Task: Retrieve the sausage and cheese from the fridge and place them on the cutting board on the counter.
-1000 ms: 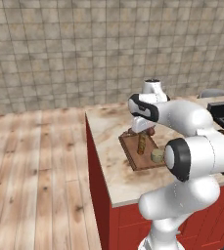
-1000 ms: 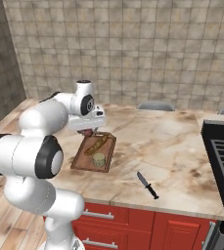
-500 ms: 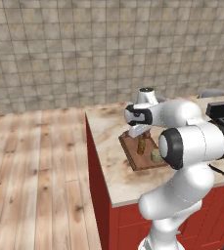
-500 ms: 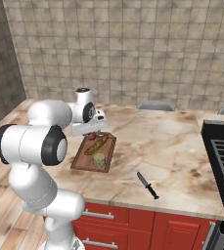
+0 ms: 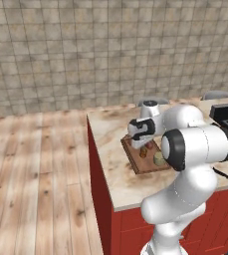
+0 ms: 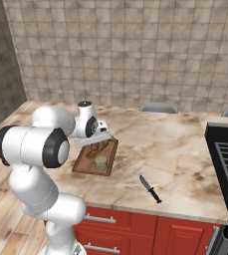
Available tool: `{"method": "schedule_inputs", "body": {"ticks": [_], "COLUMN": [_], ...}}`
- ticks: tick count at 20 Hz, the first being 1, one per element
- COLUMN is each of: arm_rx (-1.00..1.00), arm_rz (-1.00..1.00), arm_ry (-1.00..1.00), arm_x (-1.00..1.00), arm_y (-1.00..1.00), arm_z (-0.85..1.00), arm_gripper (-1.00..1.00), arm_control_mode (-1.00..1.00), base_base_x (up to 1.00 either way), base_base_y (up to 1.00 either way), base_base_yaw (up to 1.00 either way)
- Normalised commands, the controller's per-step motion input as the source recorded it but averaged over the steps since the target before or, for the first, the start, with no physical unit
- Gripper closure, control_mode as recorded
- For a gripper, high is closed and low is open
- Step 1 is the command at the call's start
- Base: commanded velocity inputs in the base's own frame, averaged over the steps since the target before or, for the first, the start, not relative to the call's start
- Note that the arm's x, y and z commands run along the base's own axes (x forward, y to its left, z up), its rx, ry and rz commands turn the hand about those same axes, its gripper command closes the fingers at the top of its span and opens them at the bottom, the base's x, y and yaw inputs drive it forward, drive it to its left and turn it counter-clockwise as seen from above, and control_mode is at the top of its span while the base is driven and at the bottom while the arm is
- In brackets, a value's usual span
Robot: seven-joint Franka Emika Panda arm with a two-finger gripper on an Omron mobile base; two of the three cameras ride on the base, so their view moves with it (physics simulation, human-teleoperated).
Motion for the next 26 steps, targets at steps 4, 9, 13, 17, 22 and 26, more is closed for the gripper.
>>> {"method": "schedule_inputs", "body": {"ticks": [4,9,13,17,22,26], "arm_rx": [0.0,0.0,0.0,0.0,0.0,0.0], "arm_rz": [0.0,0.0,0.0,0.02,0.02,0.03], "arm_ry": [0.0,0.0,0.0,0.0,-0.02,-0.08], "arm_x": [0.0,0.02,0.01,-0.09,-0.36,-0.19], "arm_y": [-0.13,-0.1,-0.03,-0.19,-0.2,-0.01], "arm_z": [-0.11,-0.13,-0.07,0.0,0.13,0.44], "arm_gripper": [1.0,-1.0,-1.0,-1.0,-1.0,-1.0], "arm_control_mode": [-1.0,-1.0,-1.0,-1.0,-1.0,-1.0], "base_base_x": [0.0,0.0,0.0,0.0,0.0,0.0], "base_base_y": [0.0,0.0,0.0,0.0,0.0,0.0], "base_base_yaw": [0.0,0.0,0.0,0.0,0.0,0.0]}}
